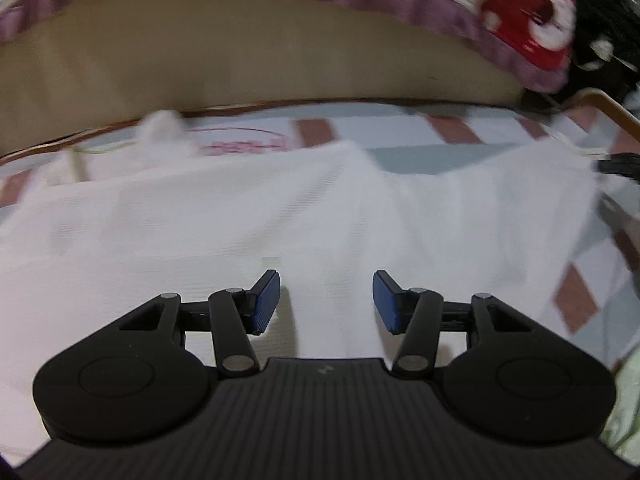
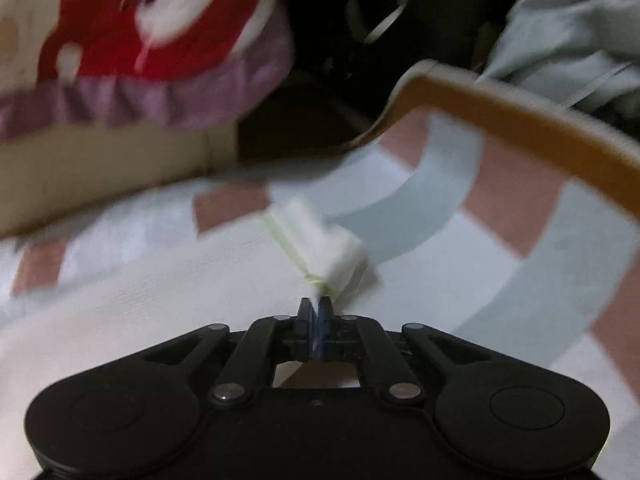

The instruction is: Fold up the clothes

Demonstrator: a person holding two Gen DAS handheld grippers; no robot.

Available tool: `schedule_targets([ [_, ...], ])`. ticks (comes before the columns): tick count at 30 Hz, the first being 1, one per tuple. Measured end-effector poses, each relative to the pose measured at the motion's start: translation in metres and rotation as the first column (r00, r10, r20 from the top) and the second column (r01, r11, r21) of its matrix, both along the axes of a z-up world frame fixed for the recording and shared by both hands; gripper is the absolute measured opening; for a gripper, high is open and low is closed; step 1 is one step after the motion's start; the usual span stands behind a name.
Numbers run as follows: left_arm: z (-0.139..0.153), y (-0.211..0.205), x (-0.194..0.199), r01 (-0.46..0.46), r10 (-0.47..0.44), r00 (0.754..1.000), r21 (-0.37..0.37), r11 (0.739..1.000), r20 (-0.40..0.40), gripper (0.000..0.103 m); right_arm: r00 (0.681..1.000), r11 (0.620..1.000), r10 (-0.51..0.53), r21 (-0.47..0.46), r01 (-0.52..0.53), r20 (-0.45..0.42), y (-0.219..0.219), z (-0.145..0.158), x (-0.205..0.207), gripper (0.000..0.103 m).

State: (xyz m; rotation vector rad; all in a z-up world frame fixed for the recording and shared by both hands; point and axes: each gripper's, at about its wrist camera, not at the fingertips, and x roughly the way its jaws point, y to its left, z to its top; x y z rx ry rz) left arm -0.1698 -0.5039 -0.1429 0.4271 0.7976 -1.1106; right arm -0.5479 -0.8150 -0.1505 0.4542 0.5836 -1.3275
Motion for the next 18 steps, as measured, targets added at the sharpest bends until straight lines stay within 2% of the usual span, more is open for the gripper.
schedule_targets([
  [2, 0.0, 0.013, 0.013, -0.038, 0.038, 0.999, 0.019, 0.999, 0.019, 0.05, 0.999, 0.997, -0.035, -0.074, 0.035, 0.002, 0.014, 0.015, -0.008, 0.001],
  [5, -0.001, 0.032, 0.031, -0.089, 0.088, 0.996, 0.044, 0.995, 0.022, 0.051, 0.996, 0.987, -0.085, -0.133, 0.087, 0.022, 0.033, 0.031, -0.024, 0.001],
  [9, 0.0, 0.055, 0.054, -0.13, 0.13, 0.991, 0.058, 0.99, -0.004, 0.051, 0.993, 0.99, -0.119, -0.082, 0.117, -0.01, 0.04, 0.033, -0.031, 0.001],
  [12, 0.014, 0.075, 0.069, -0.137, 0.134, 0.99, 0.06, 0.989, 0.039, 0.052, 0.991, 0.99, -0.105, -0.104, 0.096, -0.087, 0.053, 0.04, -0.02, 0.001],
  [16, 0.029, 0.111, 0.094, -0.175, 0.17, 0.983, 0.077, 0.981, 0.069, 0.052, 0.999, 0.991, -0.048, -0.128, 0.046, -0.01, 0.077, 0.069, -0.003, 0.002],
  [18, 0.032, 0.127, 0.102, -0.2, 0.191, 0.976, 0.084, 0.976, 0.109, 0.052, 0.998, 0.993, 0.053, -0.104, -0.048, 0.046, 0.093, 0.086, 0.018, 0.002],
])
